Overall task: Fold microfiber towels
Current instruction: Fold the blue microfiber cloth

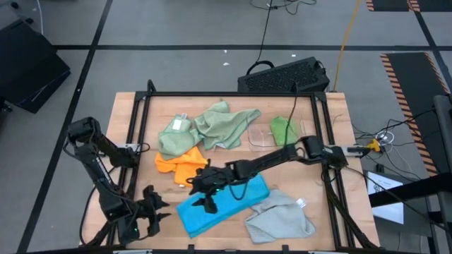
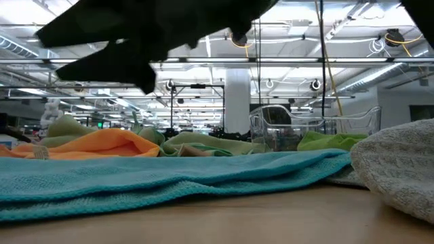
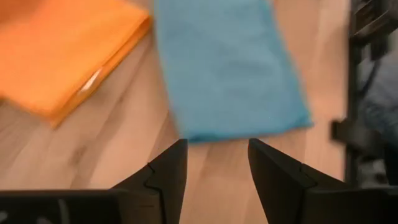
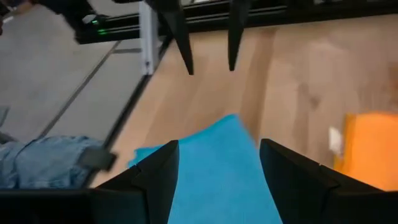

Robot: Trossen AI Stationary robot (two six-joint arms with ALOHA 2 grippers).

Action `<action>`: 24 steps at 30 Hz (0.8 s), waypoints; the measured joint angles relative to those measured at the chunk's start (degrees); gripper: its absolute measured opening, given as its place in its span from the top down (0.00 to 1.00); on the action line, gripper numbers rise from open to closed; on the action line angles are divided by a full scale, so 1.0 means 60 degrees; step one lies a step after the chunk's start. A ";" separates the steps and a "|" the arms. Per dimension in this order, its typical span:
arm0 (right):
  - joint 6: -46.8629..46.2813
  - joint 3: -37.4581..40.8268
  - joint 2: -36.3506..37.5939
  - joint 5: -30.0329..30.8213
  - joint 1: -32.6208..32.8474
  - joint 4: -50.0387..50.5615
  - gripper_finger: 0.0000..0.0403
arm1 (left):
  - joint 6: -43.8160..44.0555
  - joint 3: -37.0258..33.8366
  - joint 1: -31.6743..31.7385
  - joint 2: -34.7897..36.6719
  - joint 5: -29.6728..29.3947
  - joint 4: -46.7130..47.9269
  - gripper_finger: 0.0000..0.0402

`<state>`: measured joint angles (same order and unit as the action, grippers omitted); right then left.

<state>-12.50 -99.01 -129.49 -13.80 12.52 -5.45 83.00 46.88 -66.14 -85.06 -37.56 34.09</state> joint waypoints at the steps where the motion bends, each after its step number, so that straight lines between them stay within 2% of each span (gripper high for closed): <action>1: 0.0055 -0.0238 -0.0209 0.0003 -0.0059 0.0039 0.46 | 0.0108 -0.0004 -0.0089 0.0000 0.0064 0.0192 0.58; 4: 0.0114 -0.1000 -0.0871 -0.0020 -0.0213 0.0097 0.46 | 0.0120 -0.0004 -0.0283 0.0004 0.0082 0.0353 0.60; 8: 0.0020 -0.2233 -0.1745 -0.0531 -0.0335 0.0527 0.46 | 0.0111 -0.0004 -0.0373 0.0000 -0.0144 0.0389 0.63; 13: 0.0620 -0.3404 -0.2711 -0.1089 -0.0348 0.1091 0.47 | 0.0106 -0.0004 -0.0362 0.0004 -0.0252 0.0531 0.63; 17: 0.0994 -0.3725 -0.3086 -0.1467 -0.0387 0.1011 0.49 | 0.0119 -0.0004 -0.0348 0.0003 -0.0323 0.0577 0.63; 24: 0.1369 -0.3722 -0.3285 -0.1545 -0.0497 0.1045 0.55 | 0.0128 -0.0004 -0.0348 0.0000 -0.0398 0.0564 0.63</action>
<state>-4.29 -121.34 -149.20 -23.07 9.54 0.82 83.77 46.85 -68.23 -85.05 -39.95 37.48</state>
